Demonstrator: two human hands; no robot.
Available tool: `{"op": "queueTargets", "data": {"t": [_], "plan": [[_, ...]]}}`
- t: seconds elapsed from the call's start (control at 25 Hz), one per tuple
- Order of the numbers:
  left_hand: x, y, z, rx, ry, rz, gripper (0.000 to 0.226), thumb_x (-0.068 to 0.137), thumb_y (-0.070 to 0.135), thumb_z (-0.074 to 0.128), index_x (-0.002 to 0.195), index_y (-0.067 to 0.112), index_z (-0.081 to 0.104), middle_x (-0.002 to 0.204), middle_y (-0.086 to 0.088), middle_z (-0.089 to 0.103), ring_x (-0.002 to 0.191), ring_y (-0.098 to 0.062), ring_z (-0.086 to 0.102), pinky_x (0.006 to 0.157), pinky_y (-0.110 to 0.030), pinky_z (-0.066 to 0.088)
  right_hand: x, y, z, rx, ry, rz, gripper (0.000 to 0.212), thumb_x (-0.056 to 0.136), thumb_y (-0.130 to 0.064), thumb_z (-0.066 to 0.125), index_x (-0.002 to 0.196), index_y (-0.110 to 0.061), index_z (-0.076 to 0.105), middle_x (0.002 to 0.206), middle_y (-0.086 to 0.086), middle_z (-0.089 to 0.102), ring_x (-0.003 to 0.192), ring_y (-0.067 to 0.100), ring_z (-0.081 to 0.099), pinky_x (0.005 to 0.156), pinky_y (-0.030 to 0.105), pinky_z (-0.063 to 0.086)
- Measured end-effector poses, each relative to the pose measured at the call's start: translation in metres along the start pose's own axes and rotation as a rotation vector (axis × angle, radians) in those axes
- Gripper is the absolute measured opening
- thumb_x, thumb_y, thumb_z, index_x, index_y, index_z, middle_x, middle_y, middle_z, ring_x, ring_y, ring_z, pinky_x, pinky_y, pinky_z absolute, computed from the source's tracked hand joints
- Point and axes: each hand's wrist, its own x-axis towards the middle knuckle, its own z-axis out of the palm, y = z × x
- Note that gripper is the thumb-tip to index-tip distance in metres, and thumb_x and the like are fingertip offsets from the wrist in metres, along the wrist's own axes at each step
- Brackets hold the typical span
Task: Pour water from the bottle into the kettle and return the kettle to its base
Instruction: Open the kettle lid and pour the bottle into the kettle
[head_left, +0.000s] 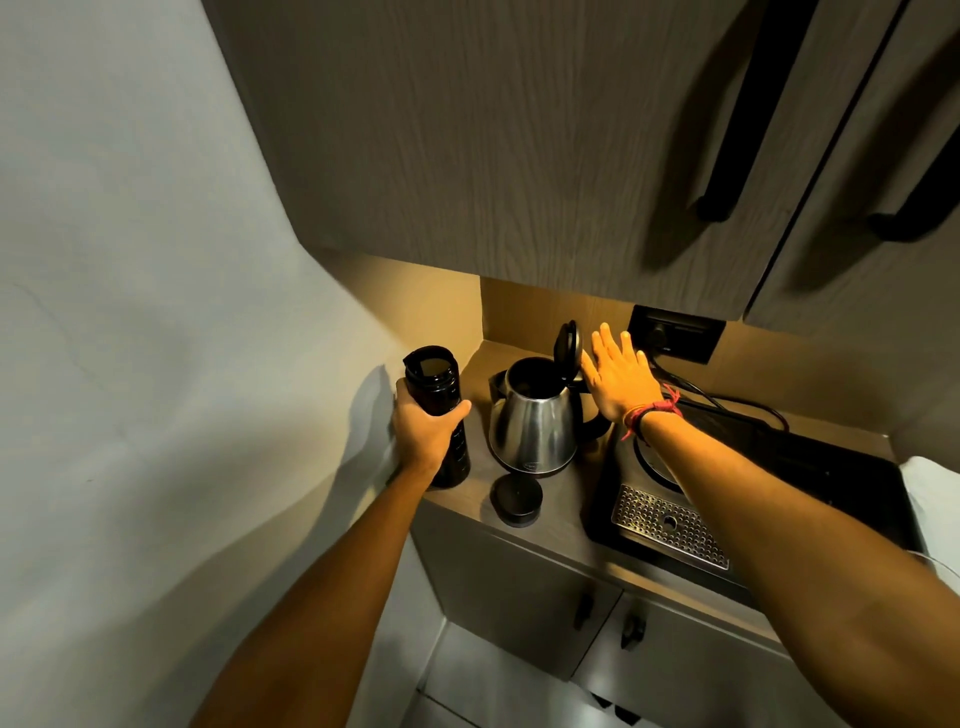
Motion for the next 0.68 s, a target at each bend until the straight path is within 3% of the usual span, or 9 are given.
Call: {"op": "queueTargets", "data": {"t": [0.2, 0.32, 0.68], "plan": [[0.002, 0.003, -0.005, 0.263, -0.119, 0.136, 0.066, 0.06, 0.039, 0.085, 0.114, 0.022, 0.052, 0.101, 0.0, 0.068, 0.091, -0.024, 0.068, 0.075, -0.037, 0.058, 0.001, 0.002, 0.003, -0.07, -0.004, -0.034, 0.063, 0.1, -0.03, 0.035, 0.153, -0.014, 0.007, 0.164, 0.013, -0.004, 0.149, 0.04, -0.003, 0.119, 0.057, 0.014], [0.001, 0.014, -0.003, 0.484, -0.188, 0.222, 0.065, 0.056, 0.051, 0.078, 0.108, 0.025, 0.048, 0.097, 0.002, 0.066, 0.085, -0.022, 0.065, 0.068, -0.036, 0.055, 0.001, 0.004, 0.002, 0.008, 0.006, -0.01, 0.063, 0.101, -0.041, 0.021, 0.154, -0.012, 0.005, 0.164, 0.01, -0.004, 0.15, 0.036, -0.003, 0.121, 0.053, 0.009], [0.016, 0.052, 0.011, 0.947, -0.293, 0.457, 0.084, 0.056, 0.06, 0.078, 0.122, 0.016, 0.048, 0.113, -0.008, 0.066, 0.101, -0.03, 0.065, 0.076, -0.042, 0.055, 0.002, 0.007, 0.006, 0.027, 0.059, -0.031, 0.067, 0.098, -0.049, 0.012, 0.154, -0.014, 0.004, 0.164, 0.008, -0.004, 0.15, 0.032, -0.004, 0.122, 0.052, 0.006]]}}
